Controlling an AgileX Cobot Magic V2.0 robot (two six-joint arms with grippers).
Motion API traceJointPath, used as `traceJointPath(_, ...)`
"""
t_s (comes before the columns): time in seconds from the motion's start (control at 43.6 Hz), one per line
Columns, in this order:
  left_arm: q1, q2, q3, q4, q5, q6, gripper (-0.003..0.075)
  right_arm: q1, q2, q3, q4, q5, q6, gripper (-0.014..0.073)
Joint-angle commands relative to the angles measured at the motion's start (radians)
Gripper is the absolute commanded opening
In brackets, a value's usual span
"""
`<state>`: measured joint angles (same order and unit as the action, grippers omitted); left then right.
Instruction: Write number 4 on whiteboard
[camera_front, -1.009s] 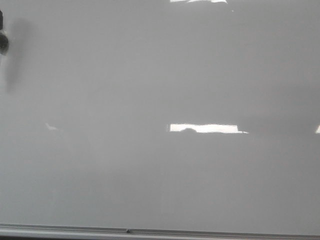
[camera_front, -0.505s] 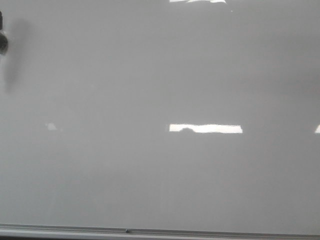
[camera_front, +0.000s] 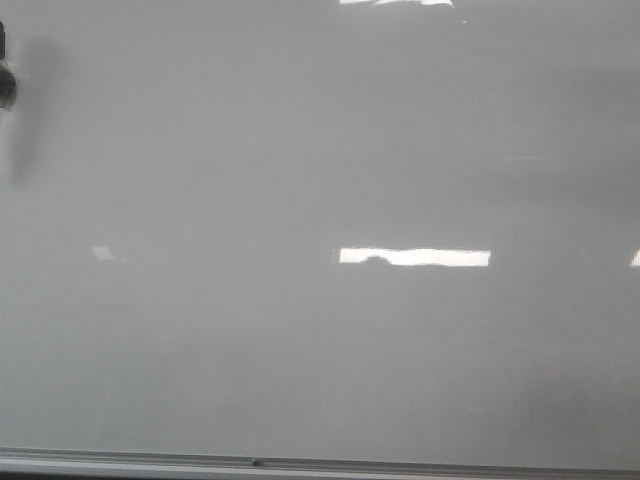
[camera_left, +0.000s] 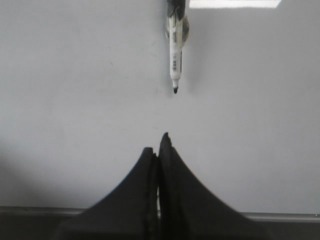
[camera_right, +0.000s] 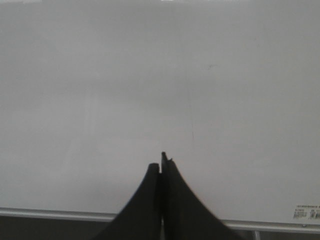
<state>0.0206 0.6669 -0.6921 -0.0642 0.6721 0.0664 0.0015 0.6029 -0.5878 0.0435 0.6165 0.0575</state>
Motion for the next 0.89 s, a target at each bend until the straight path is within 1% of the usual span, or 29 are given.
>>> traceJointPath(0.0, 0.002, 0.035, -0.012, -0.007, -0.082, 0.002, 0.0008, -0.004, 0.015, -0.031, -0.012, -0.054, -0.007, 0.0005)
traceJointPath(0.023, 0.002, 0.041, -0.01, -0.005, -0.082, 0.002, 0.003, -0.004, 0.015, -0.031, -0.012, -0.054, -0.008, 0.0035)
traceJointPath(0.046, 0.002, 0.048, -0.01, -0.005, -0.082, 0.002, 0.0069, -0.004, 0.015, -0.031, -0.012, -0.054, -0.01, 0.0058)
traceJointPath(0.069, 0.002, 0.055, -0.01, -0.005, -0.084, 0.002, 0.0092, -0.004, 0.015, -0.032, -0.012, -0.054, -0.012, 0.0111)
traceJointPath(0.092, 0.002, 0.061, -0.01, -0.005, -0.087, 0.002, 0.0133, -0.004, 0.015, -0.032, -0.012, -0.052, -0.015, 0.0156)
traceJointPath(0.161, 0.002, 0.077, -0.01, -0.005, -0.101, 0.002, 0.0302, -0.004, 0.015, -0.032, -0.012, -0.051, -0.024, 0.0321)
traceJointPath(0.183, 0.002, 0.083, -0.01, -0.005, -0.104, 0.002, 0.0338, -0.004, 0.015, -0.032, -0.012, -0.051, -0.025, 0.038)
traceJointPath(0.206, 0.002, 0.09, -0.01, -0.005, -0.106, 0.002, 0.0409, -0.004, 0.015, -0.032, -0.012, -0.051, -0.025, 0.0435)
traceJointPath(0.229, 0.002, 0.093, -0.01, -0.005, -0.106, 0.002, 0.0456, -0.004, 0.015, -0.032, -0.012, -0.051, -0.025, 0.0486)
traceJointPath(0.298, 0.0, 0.096, -0.01, -0.005, -0.109, 0.004, 0.0559, -0.004, 0.015, -0.034, -0.008, -0.045, -0.025, 0.0594)
traceJointPath(0.321, -0.002, 0.096, -0.01, -0.005, -0.108, 0.01, 0.0578, -0.004, 0.015, -0.034, -0.007, -0.044, -0.025, 0.0607)
traceJointPath(0.367, -0.008, 0.096, -0.01, -0.005, -0.117, 0.022, 0.0593, -0.001, 0.015, -0.037, -0.007, -0.044, -0.027, 0.0612)
traceJointPath(0.55, -0.038, 0.098, -0.01, -0.005, -0.139, 0.024, 0.0585, 0.042, 0.015, -0.072, -0.004, -0.016, -0.07, 0.0612)
traceJointPath(0.642, -0.049, 0.125, -0.017, -0.012, -0.147, 0.024, 0.0585, 0.067, 0.015, -0.094, -0.004, 0.0, -0.079, 0.0612)
traceJointPath(0.872, -0.058, 0.251, -0.063, -0.036, -0.203, 0.024, 0.0585, 0.069, 0.015, -0.096, -0.004, -0.016, -0.079, 0.0612)
